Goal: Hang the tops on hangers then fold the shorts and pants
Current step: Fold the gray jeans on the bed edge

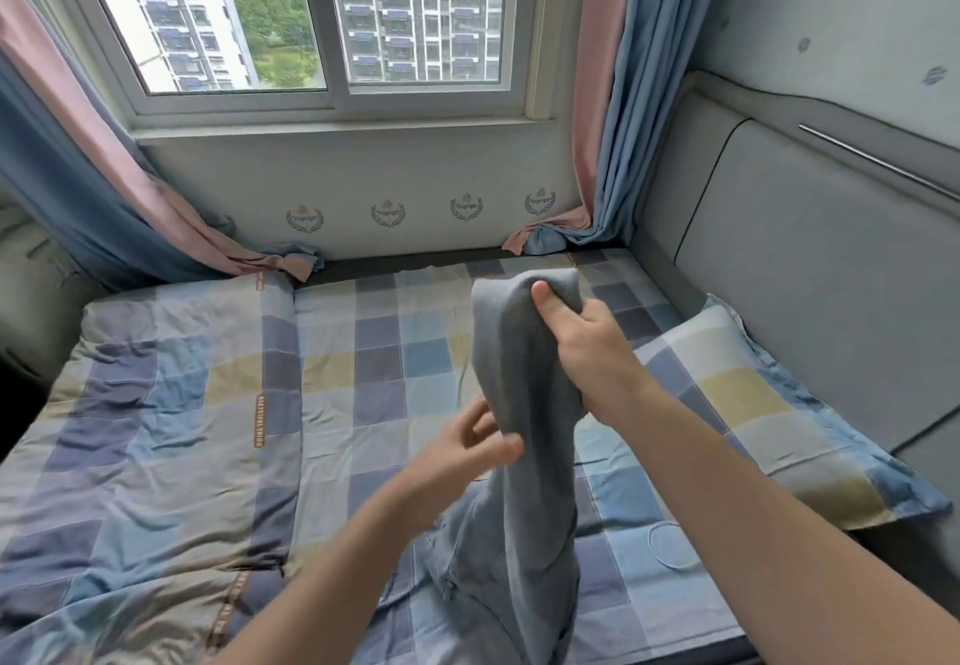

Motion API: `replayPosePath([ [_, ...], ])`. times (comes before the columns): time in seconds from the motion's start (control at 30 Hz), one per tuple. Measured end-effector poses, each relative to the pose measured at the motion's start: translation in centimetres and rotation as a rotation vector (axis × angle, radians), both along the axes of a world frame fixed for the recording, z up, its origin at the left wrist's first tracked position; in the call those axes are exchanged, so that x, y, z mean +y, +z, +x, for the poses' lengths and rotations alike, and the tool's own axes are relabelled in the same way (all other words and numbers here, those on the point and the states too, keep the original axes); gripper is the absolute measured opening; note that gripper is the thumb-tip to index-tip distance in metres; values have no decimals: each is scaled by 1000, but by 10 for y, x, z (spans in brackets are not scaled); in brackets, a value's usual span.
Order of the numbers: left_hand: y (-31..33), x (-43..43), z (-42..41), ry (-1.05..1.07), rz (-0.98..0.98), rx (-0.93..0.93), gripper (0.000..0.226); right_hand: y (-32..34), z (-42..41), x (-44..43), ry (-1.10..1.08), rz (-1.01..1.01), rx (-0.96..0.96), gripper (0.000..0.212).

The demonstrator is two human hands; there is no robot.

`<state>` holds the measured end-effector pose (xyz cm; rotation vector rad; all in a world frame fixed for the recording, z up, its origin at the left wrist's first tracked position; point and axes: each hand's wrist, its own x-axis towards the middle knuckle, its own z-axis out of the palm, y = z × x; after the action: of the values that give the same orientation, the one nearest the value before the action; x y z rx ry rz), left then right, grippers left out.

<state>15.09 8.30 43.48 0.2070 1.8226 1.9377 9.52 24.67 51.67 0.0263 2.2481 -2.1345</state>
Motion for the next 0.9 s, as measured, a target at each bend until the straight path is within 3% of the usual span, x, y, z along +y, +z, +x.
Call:
replayPosePath([
  [0.07, -8, 10, 8, 6, -53, 27, 54, 4, -4, -5, -31, -82, -47, 33],
  [0.17, -17, 25, 7, 208, -116, 13, 32, 5, -7, -14, -17, -161, -119, 31],
  [0.33, -9, 16, -9, 444, -23, -76, 13, -5, -7, -4, 169, -119, -163, 37],
  [0.47, 16, -1, -23, 527, 140, -89, 20, -39, 7, 17, 277, 135, -145, 67],
  [0.63, 39, -2, -35, 678, 257, -245, 31, -90, 42, 21, 335, -6, -202, 83],
  [0.73, 52, -4, -41, 688, 312, -236, 32, -117, 60, 9, 347, 150, -275, 68],
  [0.83, 64, -6, -47, 664, 385, -251, 34, -138, 69, 0, 309, 337, -308, 18],
  [0.87, 68, -6, -48, 667, 393, -247, 34, -140, 68, 0, 273, 378, -299, 12],
  [0.9, 70, -7, -49, 677, 397, -238, 34, -142, 66, 1, 237, 408, -279, 25],
])
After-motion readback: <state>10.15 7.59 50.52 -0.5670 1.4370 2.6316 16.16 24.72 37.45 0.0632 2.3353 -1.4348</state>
